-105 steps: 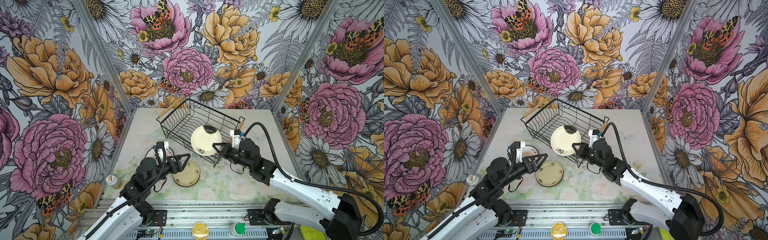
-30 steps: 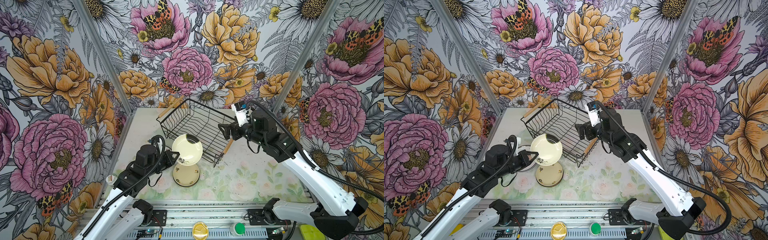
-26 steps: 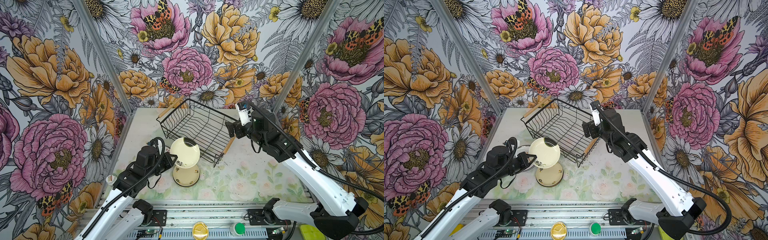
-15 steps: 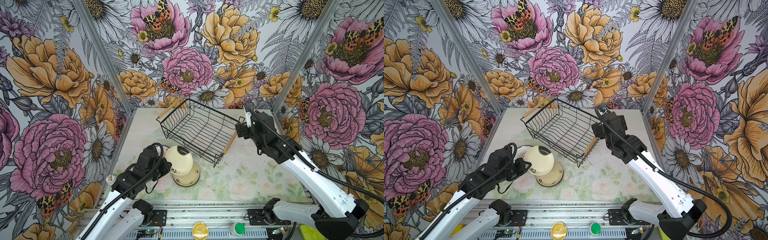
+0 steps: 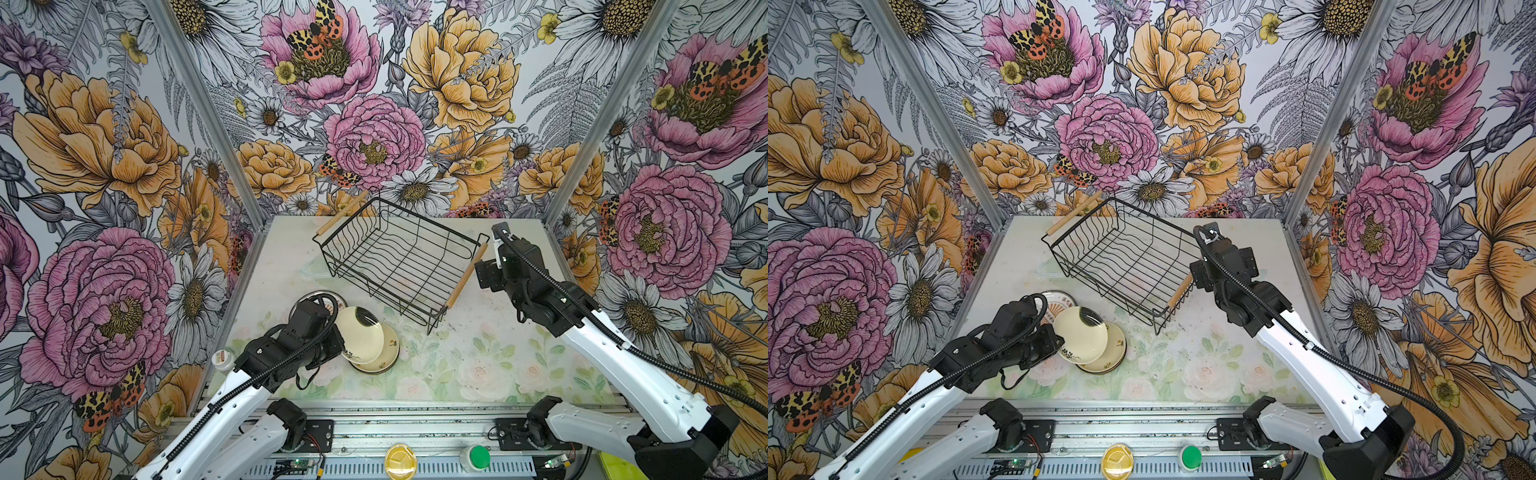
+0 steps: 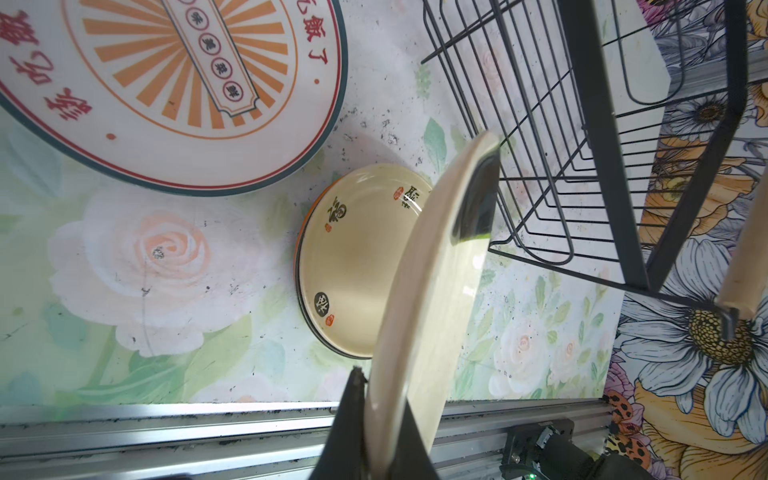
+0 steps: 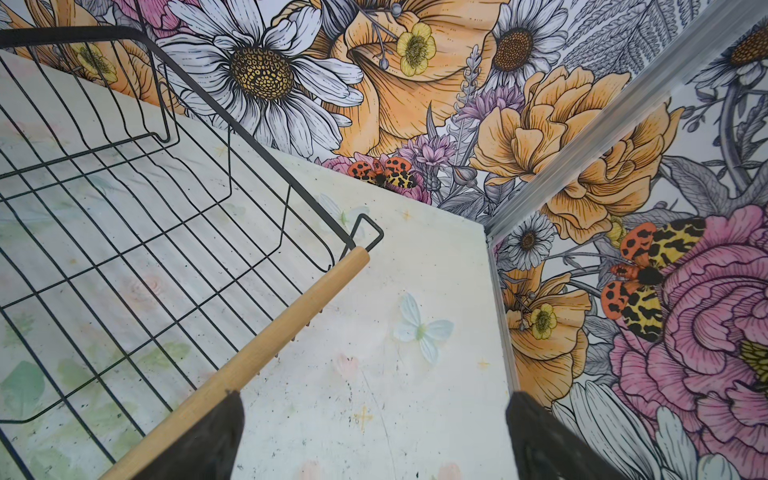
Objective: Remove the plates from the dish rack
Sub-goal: 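Lower the cream plate onto the stack with left while right withdraws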
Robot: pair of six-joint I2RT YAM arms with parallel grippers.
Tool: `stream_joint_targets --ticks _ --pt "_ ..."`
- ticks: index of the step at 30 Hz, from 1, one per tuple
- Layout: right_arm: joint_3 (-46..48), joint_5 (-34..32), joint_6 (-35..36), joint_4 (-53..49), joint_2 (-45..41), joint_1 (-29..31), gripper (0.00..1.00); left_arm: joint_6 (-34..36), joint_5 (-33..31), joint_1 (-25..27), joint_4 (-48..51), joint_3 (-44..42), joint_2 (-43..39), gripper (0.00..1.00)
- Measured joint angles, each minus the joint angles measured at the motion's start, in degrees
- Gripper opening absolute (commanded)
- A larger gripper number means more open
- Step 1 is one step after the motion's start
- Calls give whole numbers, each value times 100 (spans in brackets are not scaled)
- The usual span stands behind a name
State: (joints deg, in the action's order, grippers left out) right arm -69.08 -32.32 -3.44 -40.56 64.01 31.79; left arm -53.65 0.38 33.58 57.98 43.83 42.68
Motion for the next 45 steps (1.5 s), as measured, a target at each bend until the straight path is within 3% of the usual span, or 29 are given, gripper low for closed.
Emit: stream_joint_targets --ticks 29,38,45 --pt "326 619 -332 2 -15 0 99 -44 -404 -46 208 -227 640 4" --pt "330 782 -428 2 -15 -2 99 -44 -358 -50 -111 -341 903 8" --pt "380 863 -470 0 -9 -2 99 -46 -269 -83 -376 -413 1027 17"
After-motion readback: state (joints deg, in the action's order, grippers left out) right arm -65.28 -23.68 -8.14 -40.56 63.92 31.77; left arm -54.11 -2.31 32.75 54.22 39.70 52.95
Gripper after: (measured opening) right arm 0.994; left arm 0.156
